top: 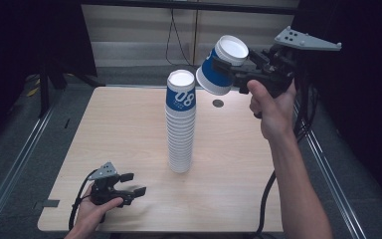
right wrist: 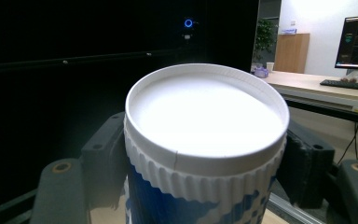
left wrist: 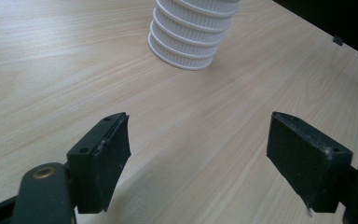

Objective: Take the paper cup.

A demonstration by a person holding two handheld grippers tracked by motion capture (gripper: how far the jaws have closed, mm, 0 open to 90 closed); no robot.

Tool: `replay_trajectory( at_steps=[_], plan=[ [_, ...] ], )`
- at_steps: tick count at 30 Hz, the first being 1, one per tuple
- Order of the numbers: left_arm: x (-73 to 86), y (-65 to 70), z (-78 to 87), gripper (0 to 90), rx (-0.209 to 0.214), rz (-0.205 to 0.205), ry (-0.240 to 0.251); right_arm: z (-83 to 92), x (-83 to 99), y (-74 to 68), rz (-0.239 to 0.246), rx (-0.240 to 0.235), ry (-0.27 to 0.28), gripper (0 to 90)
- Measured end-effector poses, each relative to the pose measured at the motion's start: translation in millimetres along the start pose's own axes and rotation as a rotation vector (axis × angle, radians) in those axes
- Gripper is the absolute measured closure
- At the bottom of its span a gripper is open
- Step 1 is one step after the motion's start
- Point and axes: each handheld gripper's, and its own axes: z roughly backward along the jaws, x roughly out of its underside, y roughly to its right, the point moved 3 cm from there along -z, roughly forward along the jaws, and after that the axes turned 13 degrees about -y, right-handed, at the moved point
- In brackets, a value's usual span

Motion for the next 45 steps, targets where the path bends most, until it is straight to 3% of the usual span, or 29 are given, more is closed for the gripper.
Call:
replay_trajectory(
  at_steps=[9,19,28,34,36,39,41,45],
  plan=[
    [-2.0,4.3,-1.6,20.7,0.021,-0.017,0.005,11.6,15.8,0.6,0.02,0.024,-0.036,28.0],
    [-3.7,8.5,-1.5,19.0,0.023,-0.033,0.004,20.9,49.8,0.0,0.03,0.011,-0.078,28.0],
    [-8.8,13.0,3.6,15.8,0.051,-0.039,0.049,11.9,84.7,-10.4,0.026,-0.003,-0.135,28.1],
    [-12.0,12.8,3.4,17.1,0.056,-0.028,0.052,3.2,103.4,-14.6,0.027,-0.005,-0.161,28.2],
    [-14.0,14.4,3.1,19.1,0.058,-0.041,0.054,0.0,111.2,-15.4,0.024,-0.003,-0.17,28.3],
    [-20.0,16.8,5.2,19.1,0.073,-0.053,0.06,-4.0,122.6,-16.2,0.023,-0.012,-0.185,28.3],
    [-24.8,19.0,10.3,19.3,0.061,-0.047,0.067,-5.2,130.2,-16.2,0.009,-0.018,-0.187,28.3],
    [-38.3,29.6,14.8,19.9,0.089,-0.057,0.095,-6.9,141.5,-16.5,0.008,-0.031,-0.19,28.4]
  ],
)
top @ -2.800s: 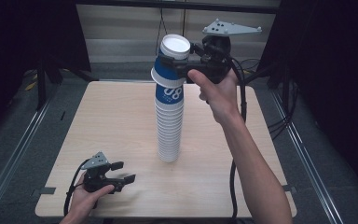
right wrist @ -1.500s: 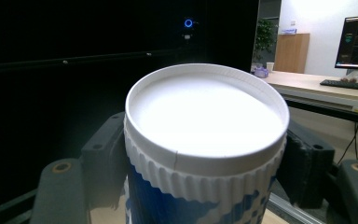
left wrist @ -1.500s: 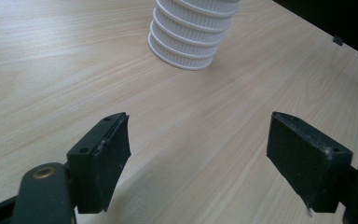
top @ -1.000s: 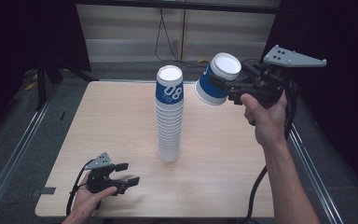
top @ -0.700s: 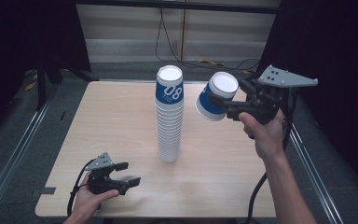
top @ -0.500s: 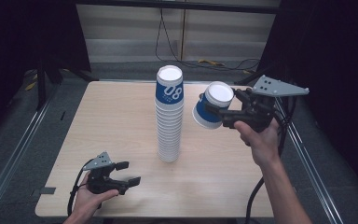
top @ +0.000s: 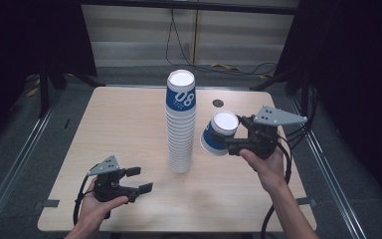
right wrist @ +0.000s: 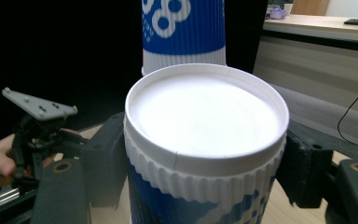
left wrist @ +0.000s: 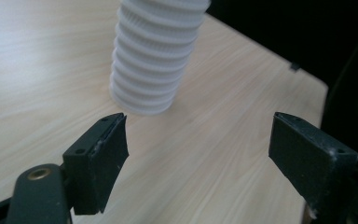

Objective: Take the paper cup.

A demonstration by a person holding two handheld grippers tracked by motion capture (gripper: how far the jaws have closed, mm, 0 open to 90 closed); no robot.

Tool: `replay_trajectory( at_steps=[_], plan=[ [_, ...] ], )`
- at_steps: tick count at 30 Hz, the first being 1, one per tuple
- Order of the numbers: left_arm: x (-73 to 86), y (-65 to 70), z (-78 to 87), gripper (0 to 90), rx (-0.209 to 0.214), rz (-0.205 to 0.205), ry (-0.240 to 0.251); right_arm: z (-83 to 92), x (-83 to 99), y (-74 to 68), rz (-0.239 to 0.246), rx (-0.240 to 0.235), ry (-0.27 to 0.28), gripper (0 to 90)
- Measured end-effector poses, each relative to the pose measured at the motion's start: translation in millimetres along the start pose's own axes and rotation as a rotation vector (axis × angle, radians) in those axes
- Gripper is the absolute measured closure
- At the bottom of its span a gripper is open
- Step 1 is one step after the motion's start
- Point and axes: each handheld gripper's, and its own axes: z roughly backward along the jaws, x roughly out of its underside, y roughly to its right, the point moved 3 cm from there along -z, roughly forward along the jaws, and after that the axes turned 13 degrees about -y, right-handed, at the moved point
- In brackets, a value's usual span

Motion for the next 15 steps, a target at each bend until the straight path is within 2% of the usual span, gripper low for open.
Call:
replay_trajectory(
  at_steps=[3,7,8,9,13,14,15],
  plan=[
    [-8.0,3.3,-5.5,19.9,-0.023,-0.058,-0.017,-3.5,6.3,-0.9,-0.004,-0.013,-0.01,28.4],
    [-20.2,6.1,-9.3,19.9,-0.005,-0.085,-0.012,-8.2,14.3,-3.9,-0.004,-0.028,-0.018,28.4],
    [-24.7,6.8,-9.1,19.9,0.01,-0.09,-0.008,-9.4,16.5,-4.7,-0.005,-0.037,-0.023,28.4],
    [-31.4,7.8,-6.3,19.9,0.007,-0.102,0.007,-12.3,21.7,-5.1,0.001,-0.026,-0.019,28.3],
    [-40.3,9.5,-4.8,19.9,0.021,-0.108,0.028,-17.7,30.3,-4.6,-0.02,-0.048,-0.015,28.3],
    [-41.8,10.6,-5.8,19.8,0.024,-0.114,0.024,-23.9,36.9,-4.3,-0.032,-0.059,-0.026,28.3],
    [-43.0,13.5,-9.7,19.9,0.024,-0.141,0.005,-27.1,39.6,-4.4,-0.036,-0.077,-0.022,28.3]
  ],
)
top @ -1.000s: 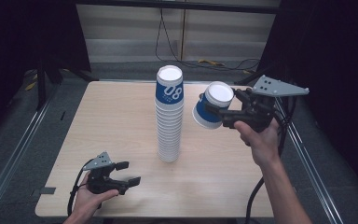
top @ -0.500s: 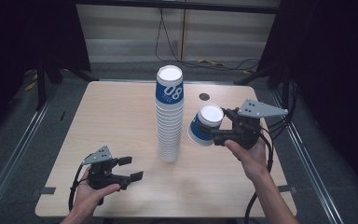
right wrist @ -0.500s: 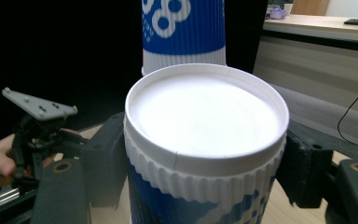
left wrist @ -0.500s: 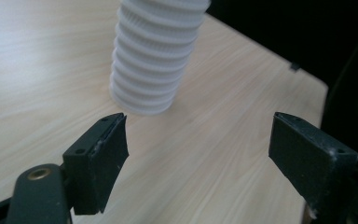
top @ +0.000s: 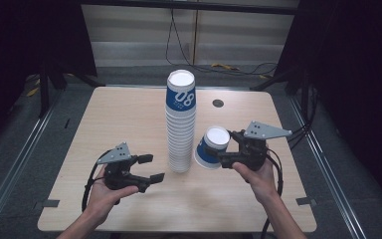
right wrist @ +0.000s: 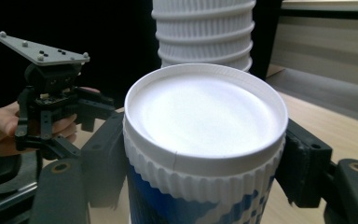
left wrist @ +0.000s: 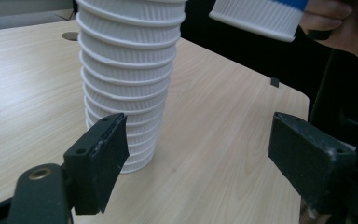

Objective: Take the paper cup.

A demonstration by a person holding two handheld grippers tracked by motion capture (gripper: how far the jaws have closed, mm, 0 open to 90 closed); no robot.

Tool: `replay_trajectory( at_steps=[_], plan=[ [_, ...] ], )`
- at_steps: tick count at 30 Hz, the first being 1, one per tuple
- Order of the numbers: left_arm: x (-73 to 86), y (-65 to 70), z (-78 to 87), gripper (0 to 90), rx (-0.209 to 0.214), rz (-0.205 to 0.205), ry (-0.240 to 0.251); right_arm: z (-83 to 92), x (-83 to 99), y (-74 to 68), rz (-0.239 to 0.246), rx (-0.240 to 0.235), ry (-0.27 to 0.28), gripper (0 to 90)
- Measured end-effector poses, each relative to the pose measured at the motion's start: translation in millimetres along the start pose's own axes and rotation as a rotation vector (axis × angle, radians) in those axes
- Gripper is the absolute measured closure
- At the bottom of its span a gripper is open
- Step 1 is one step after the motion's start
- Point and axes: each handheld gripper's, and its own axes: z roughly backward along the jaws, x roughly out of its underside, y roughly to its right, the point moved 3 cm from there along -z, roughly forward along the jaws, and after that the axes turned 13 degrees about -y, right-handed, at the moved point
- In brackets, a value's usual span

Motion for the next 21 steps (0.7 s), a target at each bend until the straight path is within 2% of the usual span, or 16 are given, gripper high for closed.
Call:
replay_trajectory(
  at_steps=[1,2,3,4,5,6,9,11,15,16,21],
  plan=[
    [0.0,0.0,0.0,19.8,0.0,0.0,0.0,0.0,0.0,0.0,0.0,0.0,0.0,28.3],
    [-0.4,3.3,-4.9,19.3,0.029,-0.009,-0.009,-6.5,5.5,-0.6,-0.005,-0.017,-0.005,28.2],
    [0.2,6.0,-7.8,19.1,0.037,-0.02,-0.013,-8.5,7.8,-1.1,-0.01,-0.022,-0.008,28.2],
    [0.2,6.0,-7.8,19.0,0.037,-0.02,-0.013,-8.5,7.8,-1.1,-0.01,-0.022,-0.008,28.2],
    [1.5,8.2,-10.1,18.6,0.035,-0.028,-0.01,-15.3,13.3,-1.9,-0.024,-0.052,-0.01,28.2],
    [2.9,10.4,-12.6,18.6,0.041,-0.028,-0.005,-15.3,13.3,-1.9,-0.024,-0.052,-0.01,28.2],
    [7.3,15.0,-17.9,18.1,0.062,-0.027,-0.02,-23.0,19.0,-4.8,-0.03,-0.084,-0.013,28.2],
    [9.2,17.1,-19.9,17.7,0.067,-0.035,-0.013,-31.6,25.6,-7.9,-0.035,-0.118,-0.024,28.2],
    [11.3,17.5,-21.8,17.6,0.073,-0.043,-0.015,-40.1,31.9,-10.8,-0.026,-0.133,-0.052,28.2],
    [11.9,16.7,-21.8,17.3,0.068,-0.05,-0.014,-42.3,33.1,-11.9,-0.024,-0.12,-0.061,28.2],
    [16.7,17.2,-26.4,16.9,0.07,-0.055,-0.018,-52.1,40.3,-16.5,-0.044,-0.168,-0.062,28.3]
  ],
)
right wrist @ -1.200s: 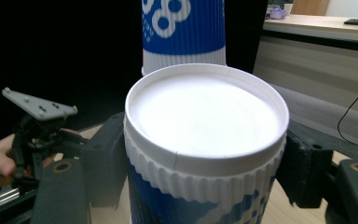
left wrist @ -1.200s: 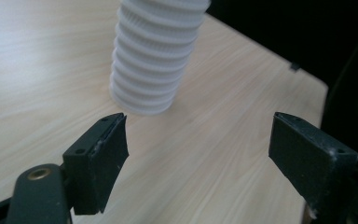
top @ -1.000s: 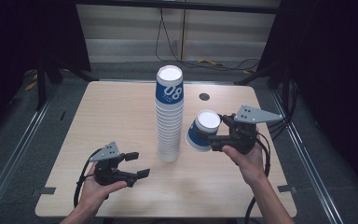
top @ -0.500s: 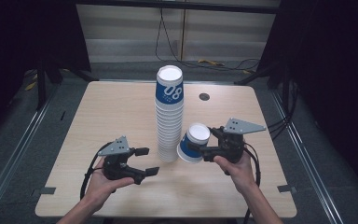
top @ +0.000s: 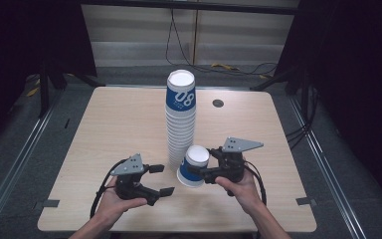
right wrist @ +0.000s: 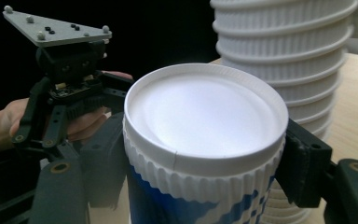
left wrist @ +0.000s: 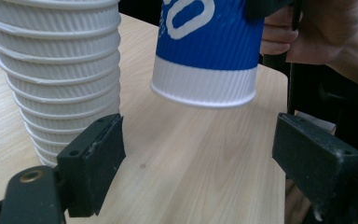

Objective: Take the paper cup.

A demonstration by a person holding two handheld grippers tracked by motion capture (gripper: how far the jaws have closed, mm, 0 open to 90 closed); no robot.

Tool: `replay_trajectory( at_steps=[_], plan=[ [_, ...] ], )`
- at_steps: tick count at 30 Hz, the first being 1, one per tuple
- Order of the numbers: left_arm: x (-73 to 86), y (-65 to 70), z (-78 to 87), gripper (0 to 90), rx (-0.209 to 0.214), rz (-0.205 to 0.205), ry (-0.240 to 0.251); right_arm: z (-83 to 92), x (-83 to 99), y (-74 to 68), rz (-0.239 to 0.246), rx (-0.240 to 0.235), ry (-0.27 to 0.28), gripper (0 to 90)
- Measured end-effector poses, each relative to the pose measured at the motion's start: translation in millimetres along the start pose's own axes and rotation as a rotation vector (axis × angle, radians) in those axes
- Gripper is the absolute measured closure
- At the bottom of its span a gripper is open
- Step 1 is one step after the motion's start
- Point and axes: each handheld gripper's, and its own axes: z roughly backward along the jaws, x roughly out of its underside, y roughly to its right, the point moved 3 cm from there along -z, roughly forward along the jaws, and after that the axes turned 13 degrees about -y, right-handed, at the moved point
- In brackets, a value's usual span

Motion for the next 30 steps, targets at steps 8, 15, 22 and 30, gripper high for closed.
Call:
replay_trajectory(
  at_steps=[8,15,22,30],
  plan=[
    [2.0,2.1,-1.7,16.4,0.009,0.002,0.008,-7.9,0.2,-8.3,0.037,-0.044,-0.006,28.3],
    [1.8,3.7,-7.2,15.8,0.032,0.003,0.001,-13.4,2.0,-11.8,0.031,-0.083,0.001,28.3],
    [3.5,5.4,-9.5,15.7,0.045,0.004,-0.005,-21.6,3.6,-18.2,0.029,-0.112,0.001,28.4],
    [3.4,4.7,-8.5,15.0,0.059,0.009,0.005,-34.7,6.0,-24.8,0.027,-0.141,-0.003,28.4]
  ],
)
